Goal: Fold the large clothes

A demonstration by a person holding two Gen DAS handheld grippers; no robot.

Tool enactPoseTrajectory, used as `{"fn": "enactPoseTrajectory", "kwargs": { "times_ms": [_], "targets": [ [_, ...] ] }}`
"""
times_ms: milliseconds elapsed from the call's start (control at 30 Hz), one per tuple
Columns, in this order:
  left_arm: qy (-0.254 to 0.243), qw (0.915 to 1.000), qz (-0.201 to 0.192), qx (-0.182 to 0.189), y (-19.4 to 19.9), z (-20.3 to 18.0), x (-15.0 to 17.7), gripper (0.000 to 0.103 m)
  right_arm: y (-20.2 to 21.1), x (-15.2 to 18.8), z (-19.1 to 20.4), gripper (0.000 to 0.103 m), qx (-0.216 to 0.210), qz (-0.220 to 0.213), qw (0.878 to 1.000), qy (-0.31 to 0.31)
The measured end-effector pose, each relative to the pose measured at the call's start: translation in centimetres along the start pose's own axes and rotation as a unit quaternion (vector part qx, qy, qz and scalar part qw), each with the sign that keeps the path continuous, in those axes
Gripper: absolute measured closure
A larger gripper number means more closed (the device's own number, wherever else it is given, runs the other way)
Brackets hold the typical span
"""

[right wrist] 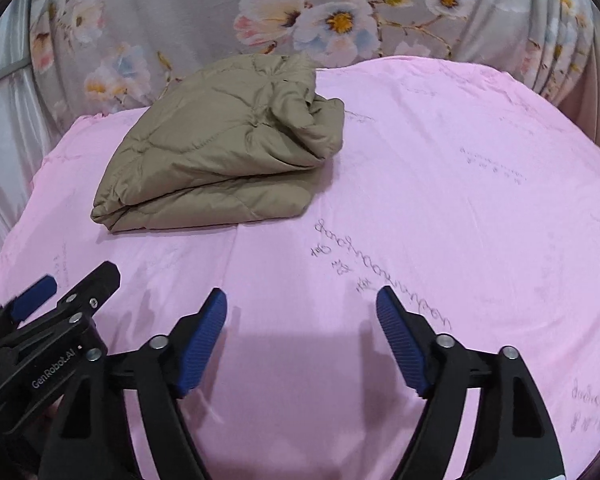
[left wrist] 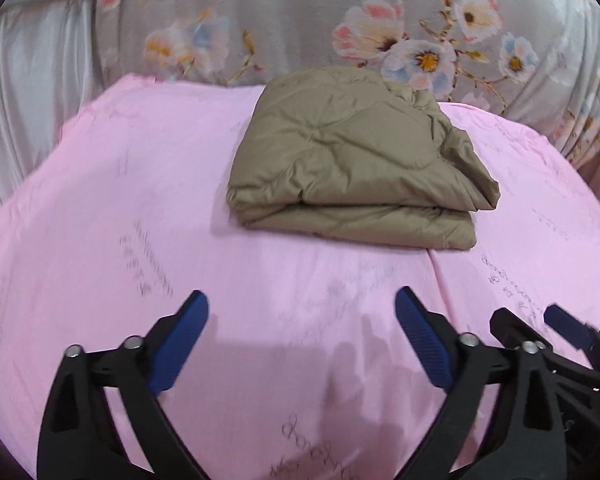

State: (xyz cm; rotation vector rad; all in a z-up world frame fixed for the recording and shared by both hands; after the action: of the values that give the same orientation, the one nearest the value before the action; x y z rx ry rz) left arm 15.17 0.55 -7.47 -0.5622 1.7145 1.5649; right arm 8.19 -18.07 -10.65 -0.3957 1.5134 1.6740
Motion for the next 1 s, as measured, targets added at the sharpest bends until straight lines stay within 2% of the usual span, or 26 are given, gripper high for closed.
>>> {"fn": "enactPoseTrajectory", "kwargs": {
  "times_ms": [100,200,400,600,1000],
  "targets": [
    [0.001,1.0,0.008,-0.004,0.1,0.1,0.6,0.007,0.2,0.6,0.1,0.018,0.008,0.005,1.0,0.003],
    [-0.006,0.9991,0.014,-0.039,0.1,0.3,1.0,0.007,0.2,0.7,0.5,0.018,0.027,0.005,0.999,0.021],
    [-0.009,0.9965,0.042,-0.071,-0.8,0.9,1.9,0.007,-0.5,1.2,0.6,0.018,0.052,0.022,0.998,0.035],
    [-0.016,0.9954,0.041,-0.085,-0.7,0.9,1.8,0.007,-0.4,1.2,0.6,0.018,0.061,0.017,0.997,0.04],
    [-0.009,0.9954,0.013,-0.095,0.4,1.2,1.2,0.008,0.9,0.7,1.0,0.018,0.068,-0.015,0.996,0.055]
  ]
}}
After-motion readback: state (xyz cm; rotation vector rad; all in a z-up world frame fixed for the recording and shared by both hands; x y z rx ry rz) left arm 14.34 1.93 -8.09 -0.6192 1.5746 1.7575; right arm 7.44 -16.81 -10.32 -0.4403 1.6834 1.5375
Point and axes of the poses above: each gripper's, at about its wrist camera, not at the fingertips, and y roughly against the way its jaws point, z to its left, x to its underside, the point moved 9 cm from there along -y, roughly the way its jaws point, and after that the axes turned 1 degree about -x, right-handed, at the moved point
